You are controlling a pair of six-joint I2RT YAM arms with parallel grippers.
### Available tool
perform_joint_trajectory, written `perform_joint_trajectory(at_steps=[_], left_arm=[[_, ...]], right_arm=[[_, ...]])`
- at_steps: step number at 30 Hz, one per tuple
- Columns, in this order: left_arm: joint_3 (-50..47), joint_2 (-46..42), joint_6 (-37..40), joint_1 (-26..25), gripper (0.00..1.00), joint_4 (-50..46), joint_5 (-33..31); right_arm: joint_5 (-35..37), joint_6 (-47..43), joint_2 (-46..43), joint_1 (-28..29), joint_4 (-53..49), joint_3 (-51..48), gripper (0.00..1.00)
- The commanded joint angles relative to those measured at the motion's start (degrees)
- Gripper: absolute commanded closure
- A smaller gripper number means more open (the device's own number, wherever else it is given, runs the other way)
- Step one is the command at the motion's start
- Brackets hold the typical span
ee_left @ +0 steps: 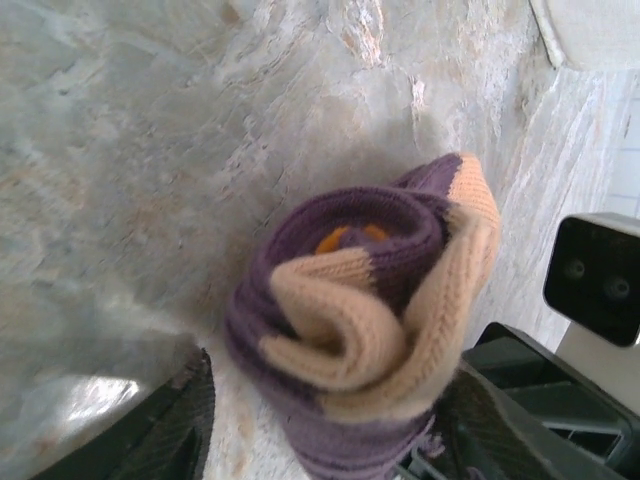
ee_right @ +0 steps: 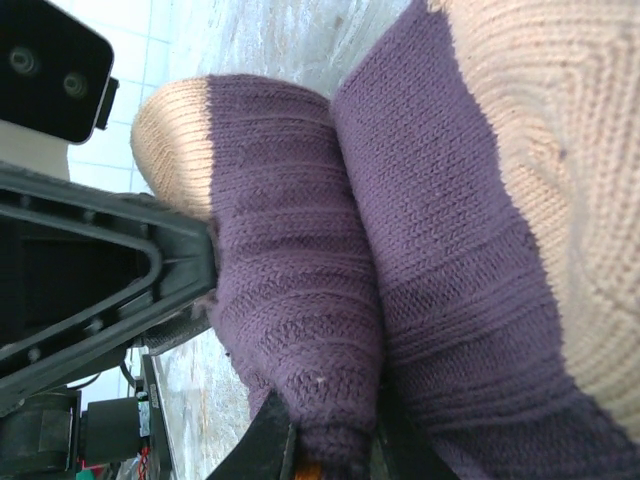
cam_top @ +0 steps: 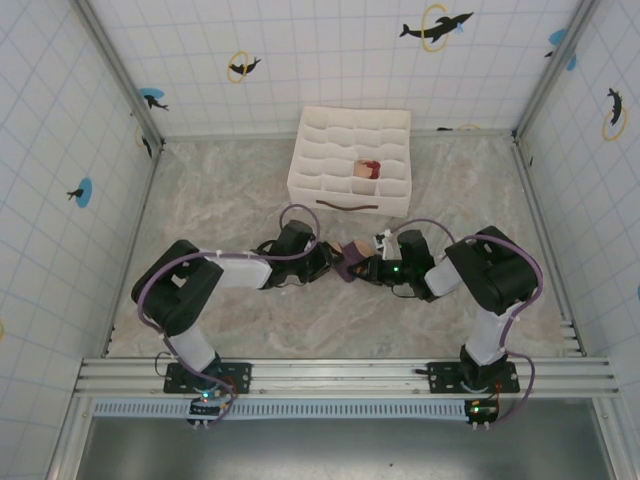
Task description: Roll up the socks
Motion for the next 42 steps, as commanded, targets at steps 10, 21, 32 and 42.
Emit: perform_joint_trajectory(at_steps=[10, 21, 32, 42], left_arm=[[3.29, 5.87, 0.37, -0.30, 0.95, -1.21, -1.02], [1.77, -4.56, 7.79, 3.86, 1.00, -17.23, -5.17], [-7.73, -14.52, 2.56, 2.99, 1.00, -18.33, -6.72], [-7.39, -13.30, 1.91, 1.75, 1.00, -18.04, -6.22]], right_arm=[[4.85, -3.59, 2.32, -0.23, -13.71, -1.25, 0.95], [22.29, -22.37, -16.47, 7.83, -31.76, 5.11, 0.41], [48.18, -41.07, -21.50, 27.80, -27.54, 7.09, 0.31], [56.35, -49.57, -13.33, 35.01, -16.17, 8.78, 0.33]])
